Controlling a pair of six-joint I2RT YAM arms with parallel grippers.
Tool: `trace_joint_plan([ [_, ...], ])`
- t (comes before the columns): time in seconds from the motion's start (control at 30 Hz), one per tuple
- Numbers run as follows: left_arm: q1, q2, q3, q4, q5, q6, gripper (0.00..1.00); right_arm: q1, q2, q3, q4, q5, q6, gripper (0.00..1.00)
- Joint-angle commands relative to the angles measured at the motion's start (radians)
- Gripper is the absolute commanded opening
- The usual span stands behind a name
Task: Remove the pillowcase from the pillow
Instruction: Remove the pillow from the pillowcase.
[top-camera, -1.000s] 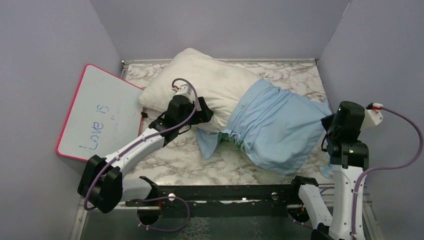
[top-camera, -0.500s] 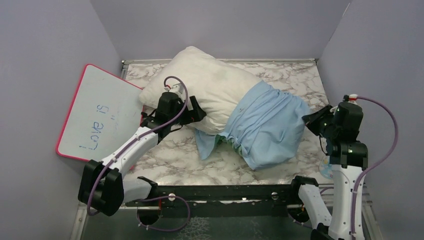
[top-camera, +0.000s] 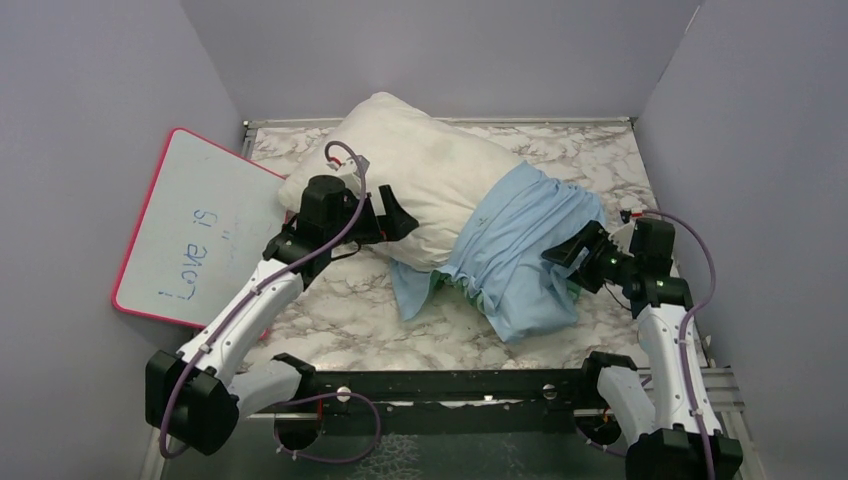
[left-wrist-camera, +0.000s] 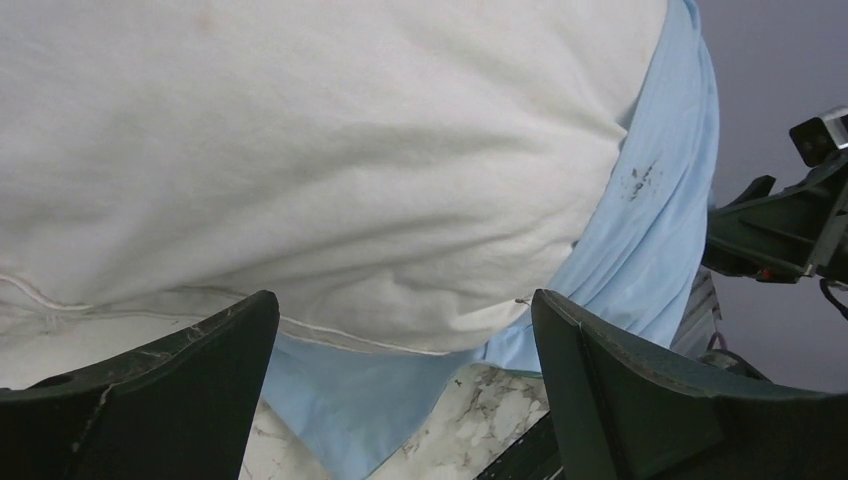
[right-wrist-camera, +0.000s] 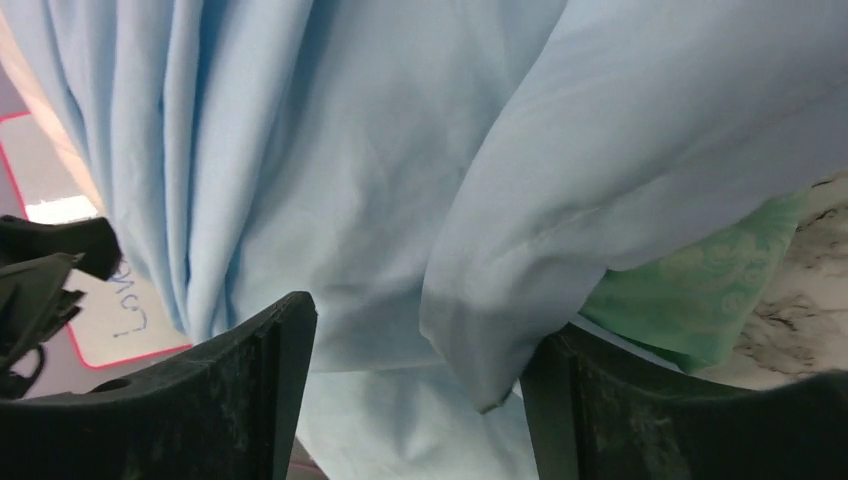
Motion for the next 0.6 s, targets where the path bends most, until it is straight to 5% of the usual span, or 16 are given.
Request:
trace_joint_plan([
  [0.0, 0.003, 0.048, 0.125, -0.053, 0.052, 0.044, 0.99, -0.005, -0.003, -0.036, 0.081, 0.04, 0.007, 0.81],
  [0.17, 0.003, 0.163, 0.264, -0.082, 0.089, 0.068, 0.99, -0.006, 0.076, -0.093, 0.188, -0.001, 0.053, 0.84],
  [0.27, 0.004, 0.212, 0.321, -0.111, 0.073, 0.101, 0.99, -0.006, 0.11, -0.098, 0.221, -0.011, 0.079, 0.55],
  [0.43, 0.015, 0.299, 0.38, -0.165, 0.054, 0.134, 0.99, -0.005, 0.071, 0.001, 0.082, 0.257, 0.08, 0.05],
  [0.57, 0.035, 0.347, 0.478, -0.206, 0.022, 0.147, 0.99, -0.005, 0.105, 0.128, -0.101, 0.453, 0.071, 0.01],
])
